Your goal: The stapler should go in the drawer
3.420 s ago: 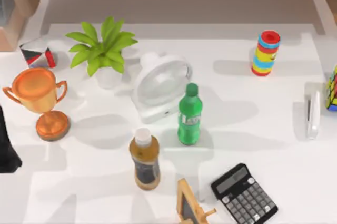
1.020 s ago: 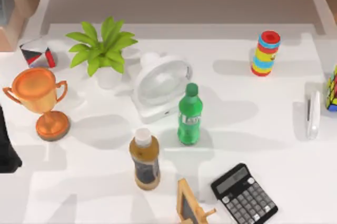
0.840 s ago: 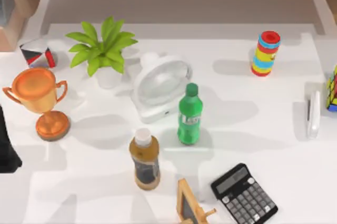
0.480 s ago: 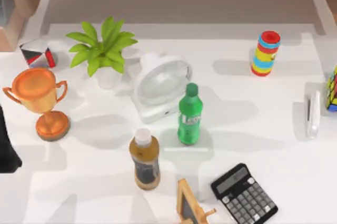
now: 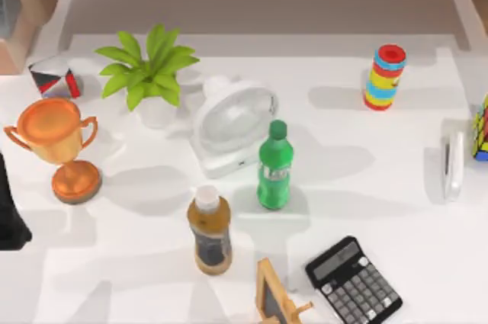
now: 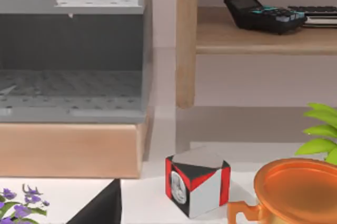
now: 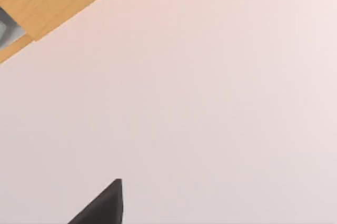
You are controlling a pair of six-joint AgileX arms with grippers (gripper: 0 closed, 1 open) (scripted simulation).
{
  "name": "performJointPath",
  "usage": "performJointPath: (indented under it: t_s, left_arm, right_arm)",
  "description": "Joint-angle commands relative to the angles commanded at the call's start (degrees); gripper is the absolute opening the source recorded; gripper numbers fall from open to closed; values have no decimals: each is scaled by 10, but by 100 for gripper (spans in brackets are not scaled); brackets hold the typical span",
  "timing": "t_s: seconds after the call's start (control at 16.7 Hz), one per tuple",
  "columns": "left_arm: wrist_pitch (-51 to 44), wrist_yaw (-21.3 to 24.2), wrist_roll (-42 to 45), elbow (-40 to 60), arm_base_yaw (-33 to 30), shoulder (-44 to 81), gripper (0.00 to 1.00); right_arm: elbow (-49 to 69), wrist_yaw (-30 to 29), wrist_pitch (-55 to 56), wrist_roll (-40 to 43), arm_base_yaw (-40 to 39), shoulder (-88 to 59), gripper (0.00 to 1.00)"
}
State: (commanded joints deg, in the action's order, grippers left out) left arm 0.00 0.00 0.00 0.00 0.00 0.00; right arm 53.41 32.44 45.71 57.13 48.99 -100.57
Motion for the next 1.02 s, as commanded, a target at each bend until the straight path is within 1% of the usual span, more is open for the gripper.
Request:
performJointPath:
  t_s: [0.12,0.3,0.48,0.66,0.84,1.02]
  left_arm:
    - [0,0,0,0,0,0,100]
    - [0,0,0,0,0,0,100]
    - [0,0,0,0,0,0,100]
    - [0,0,0,0,0,0,100]
    - [0,0,0,0,0,0,100]
    - [0,0,0,0,0,0,100]
  right_arm:
    - [65,-23,-141,-92,-44,12,100]
    - [152,-65,-364,-235,-136,12,100]
    - [227,-116,-586,-383,-251,3,100]
    - [290,-176,-785,-526,-375,-14,100]
    - [329,-238,-939,-650,-480,-46,100]
    - [337,-291,-1041,-739,-547,-88,100]
